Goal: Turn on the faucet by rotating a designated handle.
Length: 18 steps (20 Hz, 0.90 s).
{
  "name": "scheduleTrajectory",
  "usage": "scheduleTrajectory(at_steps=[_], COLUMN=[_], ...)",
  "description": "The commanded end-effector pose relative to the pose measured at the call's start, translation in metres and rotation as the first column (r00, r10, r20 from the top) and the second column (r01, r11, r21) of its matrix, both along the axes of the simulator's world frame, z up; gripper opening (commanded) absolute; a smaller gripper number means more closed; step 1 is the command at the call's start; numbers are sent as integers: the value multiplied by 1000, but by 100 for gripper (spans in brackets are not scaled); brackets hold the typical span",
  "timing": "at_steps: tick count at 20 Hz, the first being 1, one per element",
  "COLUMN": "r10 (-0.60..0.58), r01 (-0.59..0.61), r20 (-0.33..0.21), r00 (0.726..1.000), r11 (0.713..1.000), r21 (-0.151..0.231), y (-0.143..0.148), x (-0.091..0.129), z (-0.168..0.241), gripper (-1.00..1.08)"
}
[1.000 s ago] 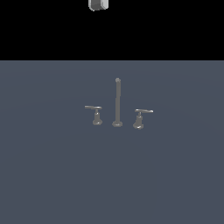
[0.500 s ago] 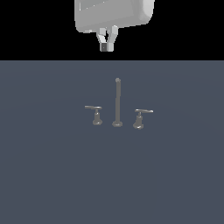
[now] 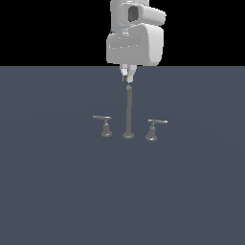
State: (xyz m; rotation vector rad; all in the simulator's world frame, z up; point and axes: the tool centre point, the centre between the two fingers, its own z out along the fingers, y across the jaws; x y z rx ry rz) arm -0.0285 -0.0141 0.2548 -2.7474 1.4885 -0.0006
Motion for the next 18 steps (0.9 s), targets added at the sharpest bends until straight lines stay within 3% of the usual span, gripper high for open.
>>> scheduleTrajectory(at_steps=[1,9,18], r10=[-71,-304,-535], r01=[71,304,535], r20=[-1,-4,-6], r00=[997,953,845], r11=[997,953,845], r21=[-2,-8,-15], y=[-10,-51,-105], x=[14,54,85], z=[-17,-72,-131], gripper=[-100,-100,-100])
